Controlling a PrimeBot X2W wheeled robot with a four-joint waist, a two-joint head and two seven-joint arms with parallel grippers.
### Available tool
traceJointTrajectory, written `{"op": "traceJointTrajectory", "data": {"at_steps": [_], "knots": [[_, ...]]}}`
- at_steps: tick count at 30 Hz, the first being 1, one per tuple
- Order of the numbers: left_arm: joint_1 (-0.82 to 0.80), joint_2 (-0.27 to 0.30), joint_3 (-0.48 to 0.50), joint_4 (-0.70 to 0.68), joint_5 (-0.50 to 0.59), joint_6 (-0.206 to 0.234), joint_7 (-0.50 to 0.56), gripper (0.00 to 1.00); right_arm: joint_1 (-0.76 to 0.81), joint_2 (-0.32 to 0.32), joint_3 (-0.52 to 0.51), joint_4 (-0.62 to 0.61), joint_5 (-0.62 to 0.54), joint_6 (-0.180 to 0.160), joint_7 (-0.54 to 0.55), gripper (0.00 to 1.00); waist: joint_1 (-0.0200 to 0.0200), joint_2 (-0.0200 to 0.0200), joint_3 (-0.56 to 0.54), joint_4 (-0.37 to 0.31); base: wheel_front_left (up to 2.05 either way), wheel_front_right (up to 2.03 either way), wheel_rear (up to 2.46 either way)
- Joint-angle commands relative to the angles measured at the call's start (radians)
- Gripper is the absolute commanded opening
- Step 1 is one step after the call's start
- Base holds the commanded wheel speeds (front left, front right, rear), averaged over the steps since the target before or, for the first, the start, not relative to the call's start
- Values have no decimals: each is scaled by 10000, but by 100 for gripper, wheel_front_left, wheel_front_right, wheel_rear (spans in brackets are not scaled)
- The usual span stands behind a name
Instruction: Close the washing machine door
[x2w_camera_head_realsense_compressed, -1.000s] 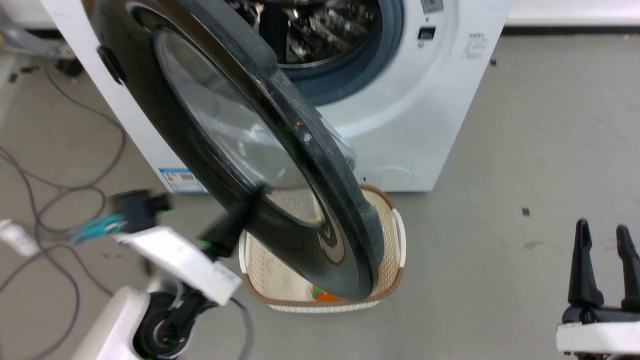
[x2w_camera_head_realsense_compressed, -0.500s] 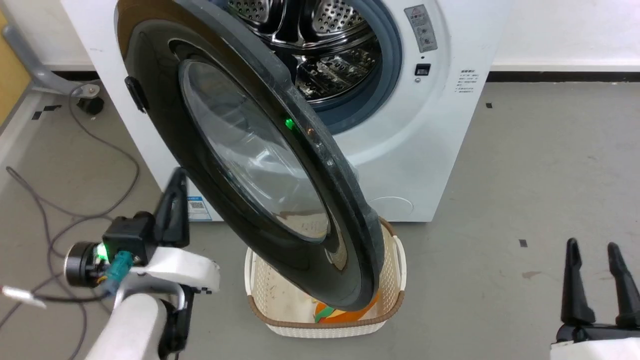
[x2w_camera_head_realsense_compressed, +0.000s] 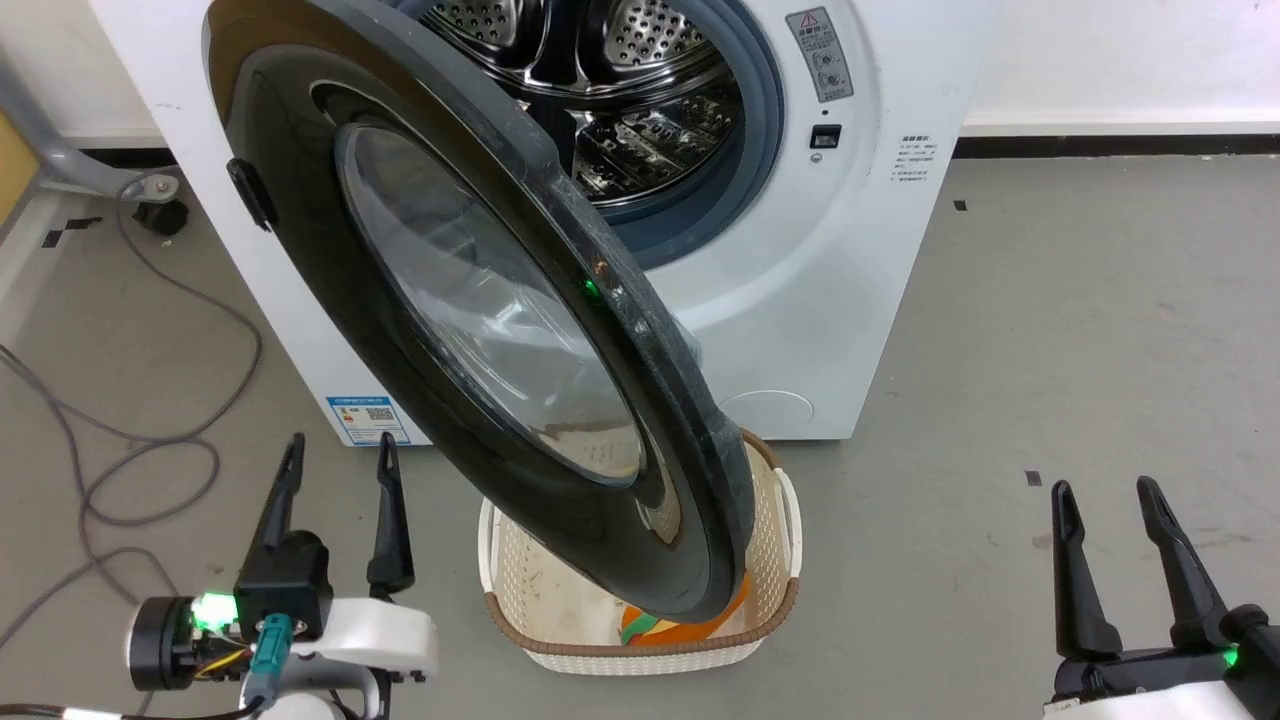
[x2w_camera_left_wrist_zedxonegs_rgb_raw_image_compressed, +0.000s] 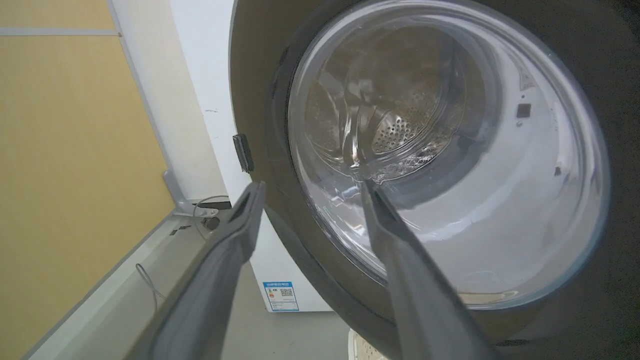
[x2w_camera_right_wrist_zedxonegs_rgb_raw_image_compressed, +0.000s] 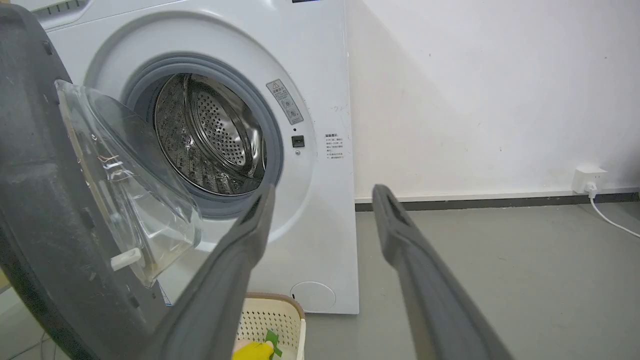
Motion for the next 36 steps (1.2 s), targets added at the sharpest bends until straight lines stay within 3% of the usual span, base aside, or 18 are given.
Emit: {"op": "traceJointTrajectory", "data": {"at_steps": [1, 3, 4, 11, 16, 27, 36], "knots": [[107, -86, 67, -9, 89, -81, -52, 100, -31, 11, 44, 10, -2, 8, -46, 100, 1, -1, 7, 27, 0, 0, 0], [149, -208, 173, 19, 133, -212, -52, 100, -123, 11, 70, 11, 103, 8, -46, 100, 1, -1, 29, 67, 0, 0, 0], [152, -278, 238, 30, 125, -280, -52, 100, -215, 11, 30, -69, 131, 8, -46, 0, 1, -1, 51, 88, 0, 0, 0], [127, -595, 549, 111, 396, -637, -52, 100, -1543, 11, 32, -676, 119, 8, -46, 0, 1, -1, 158, 182, 0, 0, 0], [117, -773, 768, 85, 556, -802, -52, 100, -2592, 11, 683, -1442, 656, 8, -46, 0, 1, -1, 179, 344, 0, 0, 0], [139, -1060, 1227, 44, 761, -1067, -53, 100, -3096, -72, 3693, -2525, 1110, 8, -46, 0, 1, -1, 233, 677, 0, 0, 0], [116, -1217, 1451, 0, 882, -1201, -53, 100, -2481, -871, 5806, -2106, 1135, 8, -46, 0, 1, -1, 359, 771, 0, 0, 0]]}}
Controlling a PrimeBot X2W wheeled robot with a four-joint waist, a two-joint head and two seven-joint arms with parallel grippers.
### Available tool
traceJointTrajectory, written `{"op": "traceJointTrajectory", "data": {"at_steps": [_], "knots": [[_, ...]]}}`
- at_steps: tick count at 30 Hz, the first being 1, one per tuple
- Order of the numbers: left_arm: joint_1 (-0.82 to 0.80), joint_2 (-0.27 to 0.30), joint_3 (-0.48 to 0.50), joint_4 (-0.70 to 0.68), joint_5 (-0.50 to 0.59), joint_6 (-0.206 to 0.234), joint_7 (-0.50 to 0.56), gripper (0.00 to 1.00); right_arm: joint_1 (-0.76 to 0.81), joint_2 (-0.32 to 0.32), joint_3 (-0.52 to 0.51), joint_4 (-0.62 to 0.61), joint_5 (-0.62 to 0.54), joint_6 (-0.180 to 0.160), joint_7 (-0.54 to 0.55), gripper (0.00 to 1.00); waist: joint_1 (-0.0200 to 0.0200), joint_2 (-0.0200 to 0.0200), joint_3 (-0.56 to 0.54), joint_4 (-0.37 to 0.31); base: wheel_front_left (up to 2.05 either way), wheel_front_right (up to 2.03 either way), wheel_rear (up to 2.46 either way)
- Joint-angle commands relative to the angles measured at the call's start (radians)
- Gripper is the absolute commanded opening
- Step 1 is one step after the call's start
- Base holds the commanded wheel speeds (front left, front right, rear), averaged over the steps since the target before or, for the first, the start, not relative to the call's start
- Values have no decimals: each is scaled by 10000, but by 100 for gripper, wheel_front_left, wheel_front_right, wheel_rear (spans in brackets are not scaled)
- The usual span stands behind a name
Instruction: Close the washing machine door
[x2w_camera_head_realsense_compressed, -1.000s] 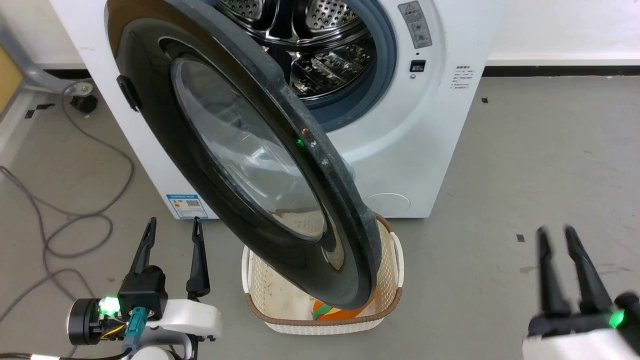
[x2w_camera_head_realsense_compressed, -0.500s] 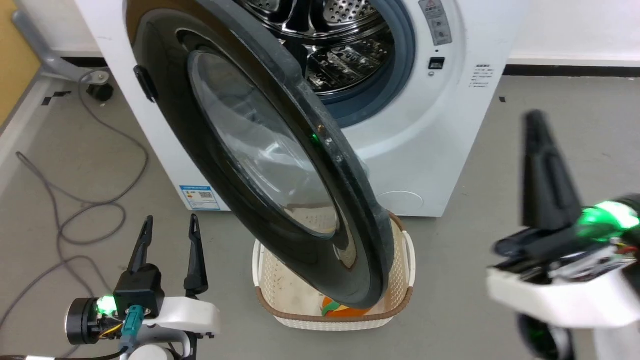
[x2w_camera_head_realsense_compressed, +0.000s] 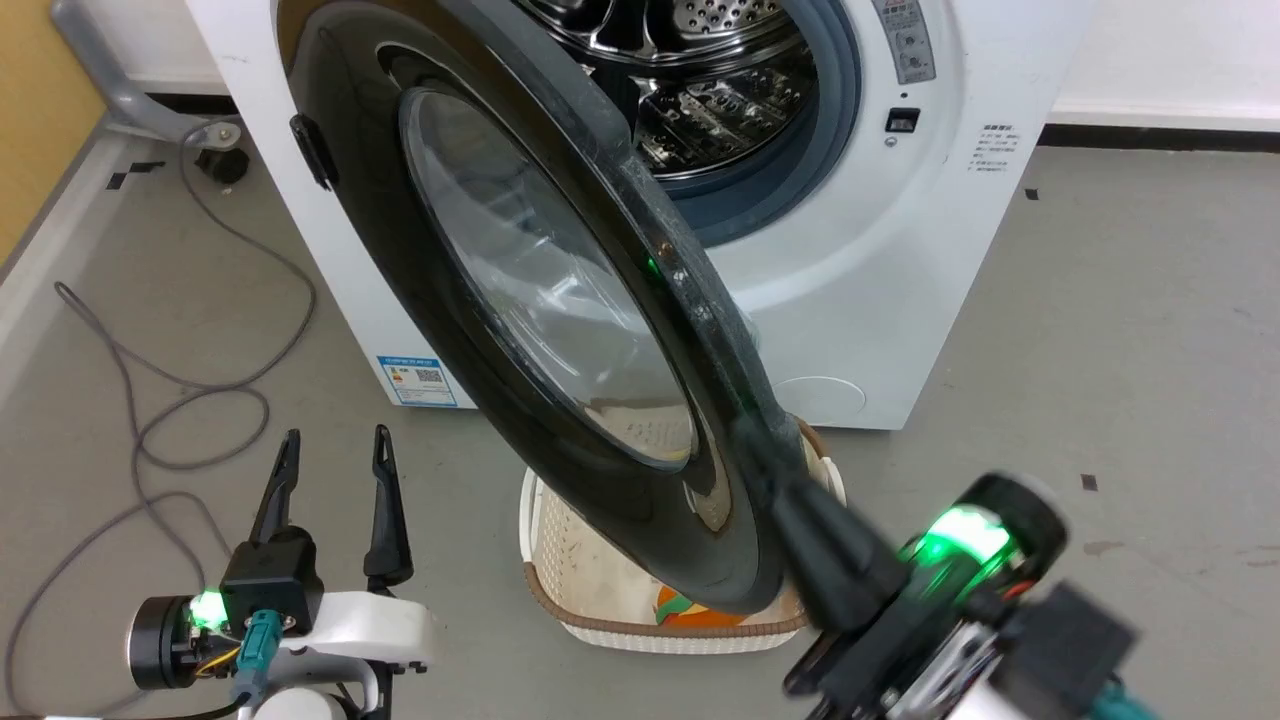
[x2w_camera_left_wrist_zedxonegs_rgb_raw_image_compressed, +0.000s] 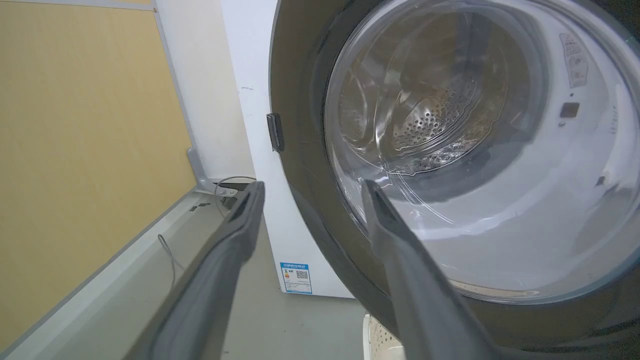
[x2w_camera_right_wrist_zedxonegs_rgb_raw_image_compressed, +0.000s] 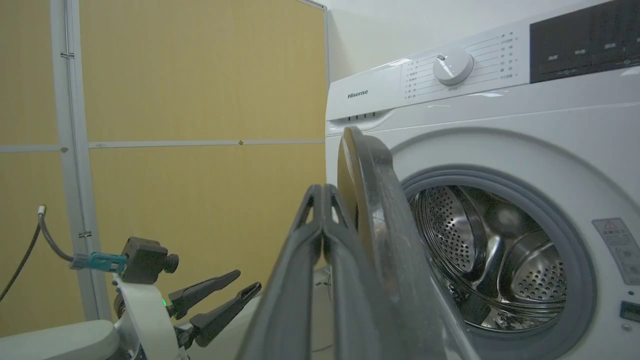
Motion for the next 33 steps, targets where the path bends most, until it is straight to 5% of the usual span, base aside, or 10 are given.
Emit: {"op": "traceJointTrajectory", "data": {"at_steps": [1, 6, 12, 33], "knots": [[40, -31, 39, -41, 43, -62, -53, 100, 123, -86, 74, 68, -50, 8, -44, 0, 0, 0, 18, 13, 0, 0, 0], [-39, -111, 115, -49, 110, -128, -53, 100, 142, -747, 979, 902, -682, 8, -44, 0, 0, 0, 107, 70, 0, 0, 0], [-108, -212, 123, -108, 171, -177, -53, 100, 38, -1092, 790, 1997, -1036, 8, -44, 0, 0, 0, 293, 169, 0, 0, 0], [-956, -449, 73, -616, 241, -375, -53, 100, -1693, -1201, -2860, 3571, -1435, 8, -44, 0, 0, 0, 2022, 656, 0, 0, 0]]}}
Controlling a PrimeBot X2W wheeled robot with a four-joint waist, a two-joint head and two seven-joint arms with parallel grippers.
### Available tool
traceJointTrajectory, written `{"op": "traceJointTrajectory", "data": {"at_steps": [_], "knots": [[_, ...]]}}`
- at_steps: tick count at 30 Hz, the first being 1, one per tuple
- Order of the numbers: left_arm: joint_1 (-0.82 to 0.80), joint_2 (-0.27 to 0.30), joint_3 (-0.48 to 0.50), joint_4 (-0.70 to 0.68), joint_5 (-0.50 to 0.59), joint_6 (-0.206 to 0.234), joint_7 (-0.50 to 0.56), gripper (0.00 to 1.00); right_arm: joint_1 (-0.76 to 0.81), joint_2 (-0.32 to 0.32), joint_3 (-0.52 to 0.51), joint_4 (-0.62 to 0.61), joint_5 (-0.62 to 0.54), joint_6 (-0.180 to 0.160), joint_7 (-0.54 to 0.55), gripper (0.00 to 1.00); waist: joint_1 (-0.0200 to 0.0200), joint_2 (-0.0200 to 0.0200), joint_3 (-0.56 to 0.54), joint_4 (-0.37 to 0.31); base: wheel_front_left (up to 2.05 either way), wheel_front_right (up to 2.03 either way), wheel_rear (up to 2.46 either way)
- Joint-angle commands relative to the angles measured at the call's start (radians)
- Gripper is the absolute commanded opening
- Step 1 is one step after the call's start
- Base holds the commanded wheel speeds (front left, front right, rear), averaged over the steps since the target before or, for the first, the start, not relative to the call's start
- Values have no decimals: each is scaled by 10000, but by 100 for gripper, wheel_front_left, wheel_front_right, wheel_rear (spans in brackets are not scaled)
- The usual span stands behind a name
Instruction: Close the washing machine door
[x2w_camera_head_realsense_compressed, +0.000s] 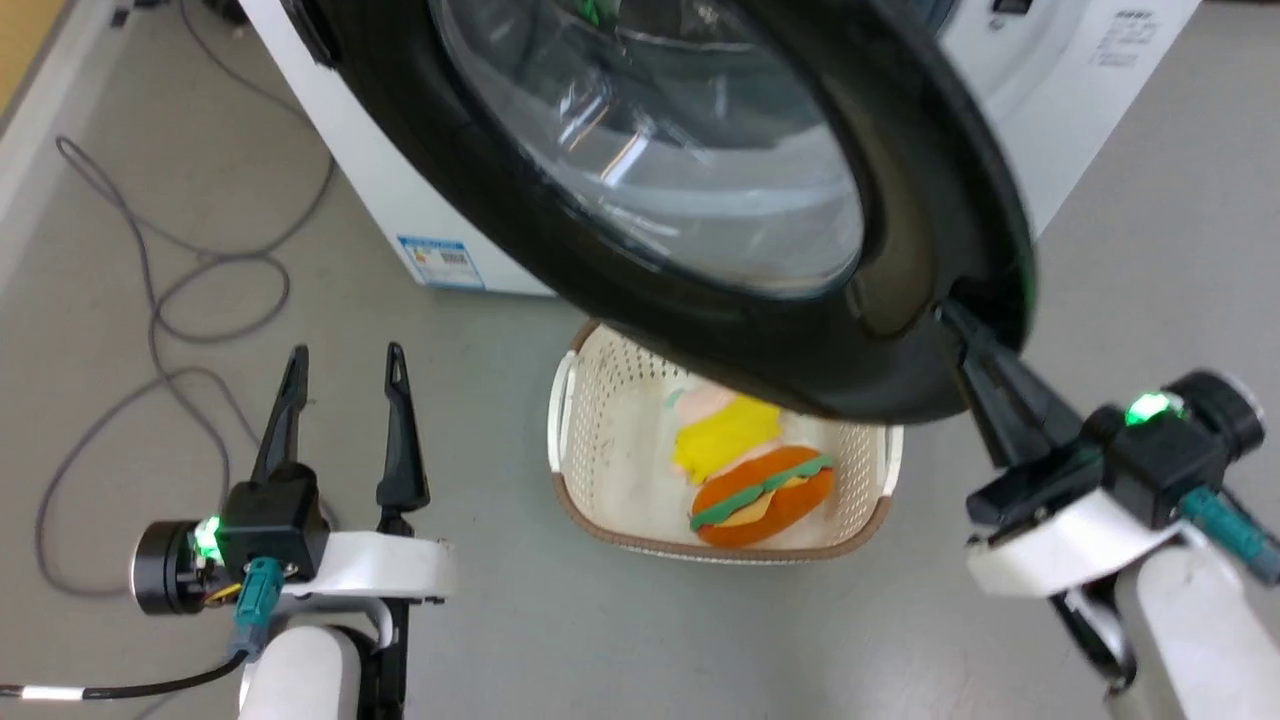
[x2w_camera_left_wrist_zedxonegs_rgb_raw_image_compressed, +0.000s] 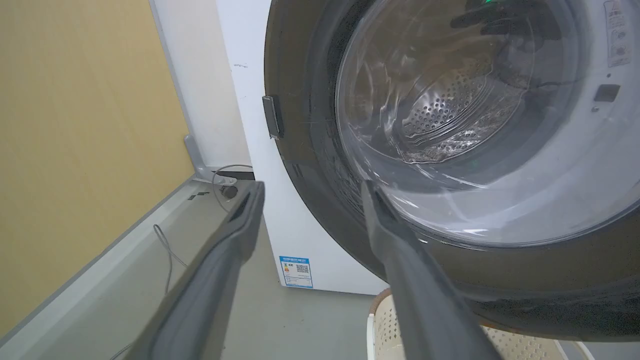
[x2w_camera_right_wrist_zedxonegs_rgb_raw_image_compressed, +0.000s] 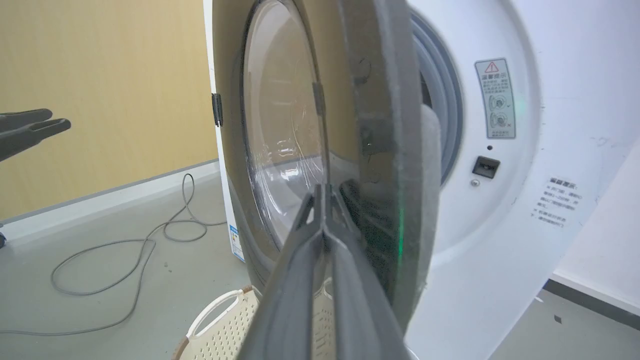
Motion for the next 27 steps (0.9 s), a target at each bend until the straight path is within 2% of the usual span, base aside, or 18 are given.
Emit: {"op": "traceJointTrajectory", "data": {"at_steps": [1, 10, 21, 27], "knots": [[-157, -41, -29, -89, 89, -27, -53, 100, -330, -67, -109, 101, -57, -13, -44, 0, -1, 0, 249, 95, 0, 0, 0], [-700, -86, -232, -445, 134, -13, -53, 100, -2117, -376, -1089, 1068, -144, -13, -44, 0, -1, 0, 1216, 242, 0, 0, 0], [-1210, -119, -300, -600, 23, 31, -53, 100, -4125, -842, -1636, 2303, -273, -13, -44, 0, -1, 0, 2034, 217, 0, 0, 0], [-1331, -129, -320, -602, -32, 40, -53, 100, -4974, -954, -1597, 3143, -342, -13, -44, 0, -1, 0, 2237, 233, 0, 0, 0]]}}
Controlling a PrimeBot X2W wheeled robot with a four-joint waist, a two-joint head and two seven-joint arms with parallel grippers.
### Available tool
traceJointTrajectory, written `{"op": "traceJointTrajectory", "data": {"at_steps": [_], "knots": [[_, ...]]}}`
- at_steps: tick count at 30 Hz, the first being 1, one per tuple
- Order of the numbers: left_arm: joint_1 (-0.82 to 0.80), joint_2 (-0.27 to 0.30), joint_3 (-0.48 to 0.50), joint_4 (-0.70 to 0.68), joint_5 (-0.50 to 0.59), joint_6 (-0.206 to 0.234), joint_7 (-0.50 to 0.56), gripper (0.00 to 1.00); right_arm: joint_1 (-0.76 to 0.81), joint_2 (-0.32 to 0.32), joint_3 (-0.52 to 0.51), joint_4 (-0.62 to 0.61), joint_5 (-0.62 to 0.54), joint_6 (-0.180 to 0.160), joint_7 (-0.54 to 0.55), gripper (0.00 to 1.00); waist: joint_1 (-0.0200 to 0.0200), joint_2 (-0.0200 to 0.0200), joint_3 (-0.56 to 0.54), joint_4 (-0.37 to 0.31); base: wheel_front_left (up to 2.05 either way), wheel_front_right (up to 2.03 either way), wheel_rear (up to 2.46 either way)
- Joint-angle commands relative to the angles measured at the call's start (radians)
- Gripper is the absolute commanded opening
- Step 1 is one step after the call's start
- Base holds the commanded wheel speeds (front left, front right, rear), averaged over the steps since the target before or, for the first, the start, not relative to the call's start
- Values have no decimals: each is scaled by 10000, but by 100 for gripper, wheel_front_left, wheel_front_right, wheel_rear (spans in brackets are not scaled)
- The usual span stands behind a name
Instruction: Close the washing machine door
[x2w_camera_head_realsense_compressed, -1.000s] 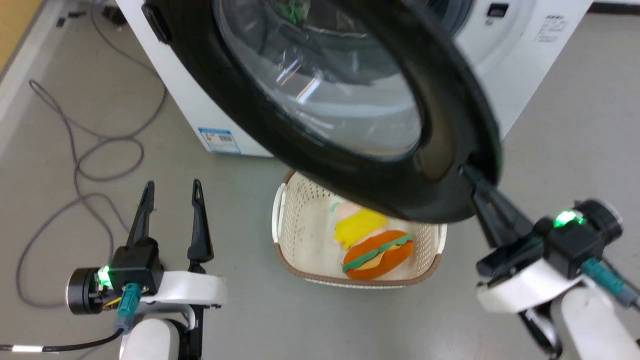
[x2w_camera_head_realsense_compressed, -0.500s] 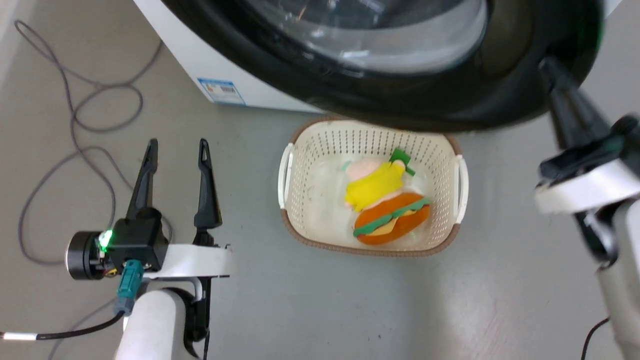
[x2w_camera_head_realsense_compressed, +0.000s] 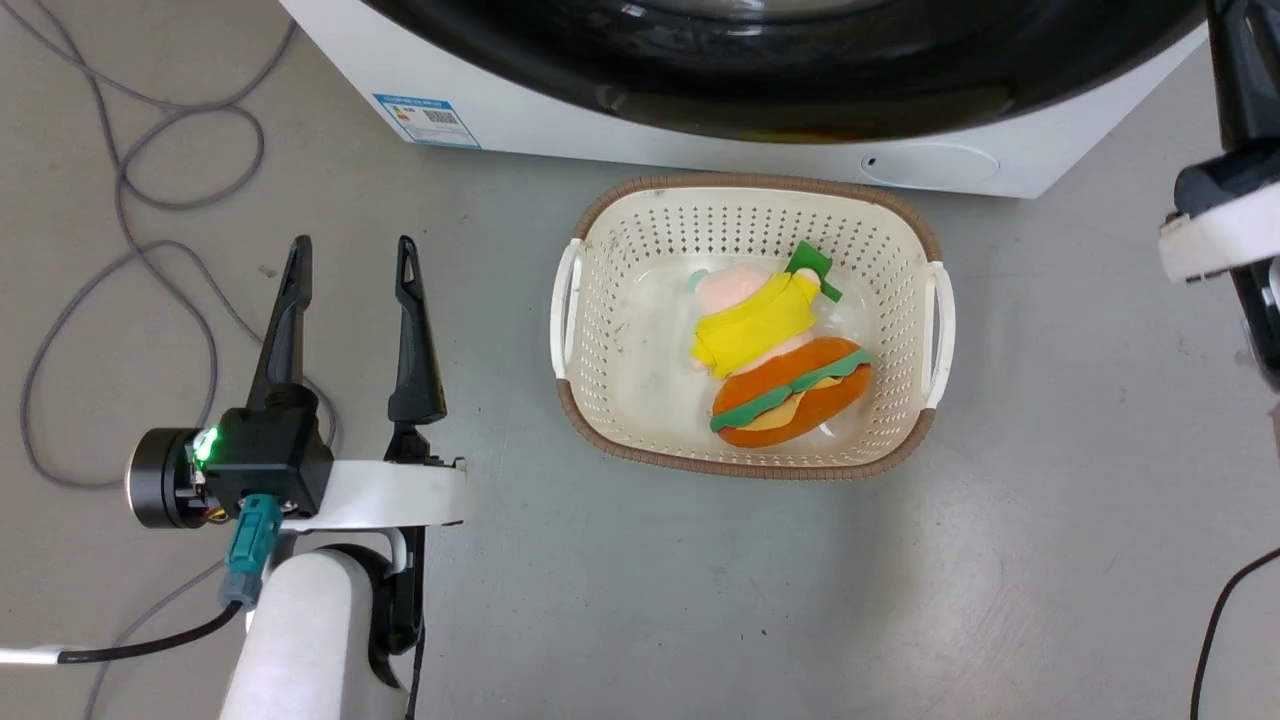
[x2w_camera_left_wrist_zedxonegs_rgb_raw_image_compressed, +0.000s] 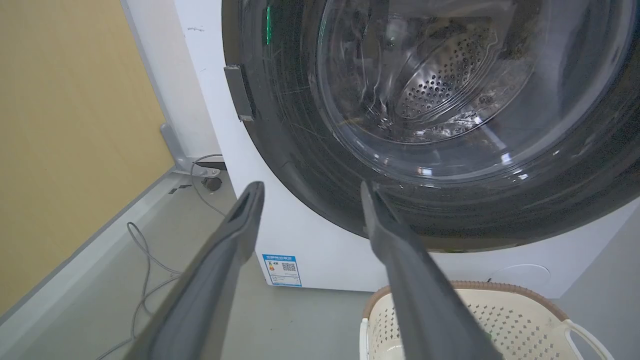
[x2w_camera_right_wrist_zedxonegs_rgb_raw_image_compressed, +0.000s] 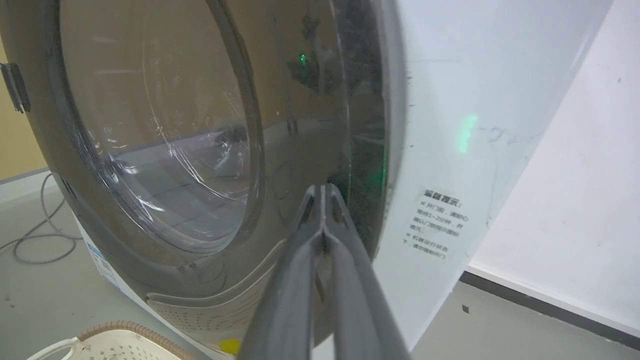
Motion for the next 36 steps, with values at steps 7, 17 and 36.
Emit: {"op": "traceJointTrajectory", "data": {"at_steps": [7, 17, 36], "knots": [[-233, -12, 0, -35, -66, 26, -53, 100, -811, 20, -265, 898, -356, -17, -44, 0, -1, 0, 210, 34, 0, 0, 0], [-213, -15, 71, -3, -137, 104, -53, 100, -609, 363, -964, 825, -853, -17, -44, 0, -1, 0, 134, -87, 0, 0, 0], [1175, 43, 501, 1080, 203, 48, -53, 100, 3052, 1877, -1834, -1624, -1395, -17, -44, 51, -1, 0, -2712, -1265, 0, 0, 0]]}}
